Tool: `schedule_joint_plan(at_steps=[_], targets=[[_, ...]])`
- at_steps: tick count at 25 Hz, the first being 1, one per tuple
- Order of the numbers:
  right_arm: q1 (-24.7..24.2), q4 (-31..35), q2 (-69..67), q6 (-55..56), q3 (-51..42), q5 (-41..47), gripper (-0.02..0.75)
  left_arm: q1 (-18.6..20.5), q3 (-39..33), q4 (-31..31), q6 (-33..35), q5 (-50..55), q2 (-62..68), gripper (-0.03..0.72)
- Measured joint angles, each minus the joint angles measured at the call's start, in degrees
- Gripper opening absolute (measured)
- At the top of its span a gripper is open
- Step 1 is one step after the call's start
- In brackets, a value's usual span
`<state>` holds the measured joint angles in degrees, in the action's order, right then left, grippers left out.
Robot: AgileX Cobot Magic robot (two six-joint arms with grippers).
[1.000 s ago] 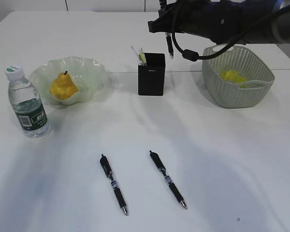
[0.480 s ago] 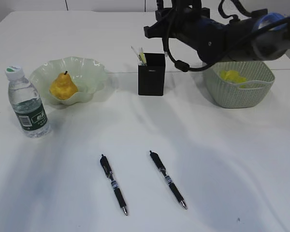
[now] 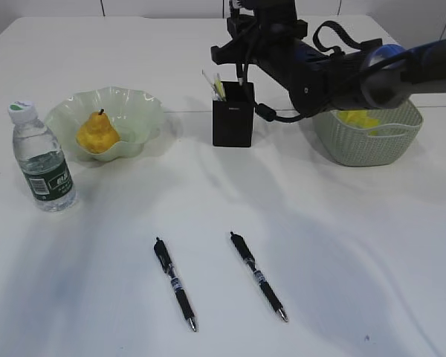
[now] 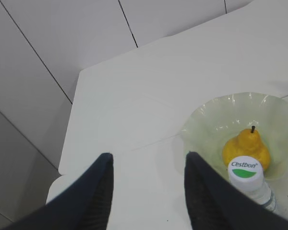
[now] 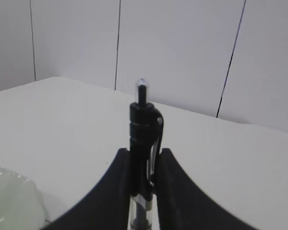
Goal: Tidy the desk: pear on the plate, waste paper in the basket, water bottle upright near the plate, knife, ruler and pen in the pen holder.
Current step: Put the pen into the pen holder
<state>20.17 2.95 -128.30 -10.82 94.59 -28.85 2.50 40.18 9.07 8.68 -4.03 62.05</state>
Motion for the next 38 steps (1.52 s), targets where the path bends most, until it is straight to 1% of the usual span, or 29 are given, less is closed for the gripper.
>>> schedule_joint_plan(at_steps=[3, 8, 14, 21, 38], targets=[[0.0, -1.5, -1.4, 0.7, 2.3, 0.0, 0.092, 0.0, 0.0, 0.2, 0.0, 0.0, 0.0, 0.341], [0.0, -1.8, -3.9, 1.0, 5.5, 0.0, 0.092, 0.0, 0.0, 1.0, 0.0, 0.0, 0.0, 0.341], [0.0, -1.9, -5.8, 1.0, 6.1, 0.5, 0.092, 0.0, 0.0, 1.3, 0.0, -0.1, 0.0, 0.341], [0.0, -2.1, -8.8, 1.1, 6.3, -1.3, 0.092, 0.0, 0.0, 1.6, 0.0, -0.2, 0.0, 0.341], [0.0, -1.6, -8.9, 1.1, 6.3, -1.3, 0.100, 0.0, 0.0, 1.7, 0.0, -0.2, 0.0, 0.341]])
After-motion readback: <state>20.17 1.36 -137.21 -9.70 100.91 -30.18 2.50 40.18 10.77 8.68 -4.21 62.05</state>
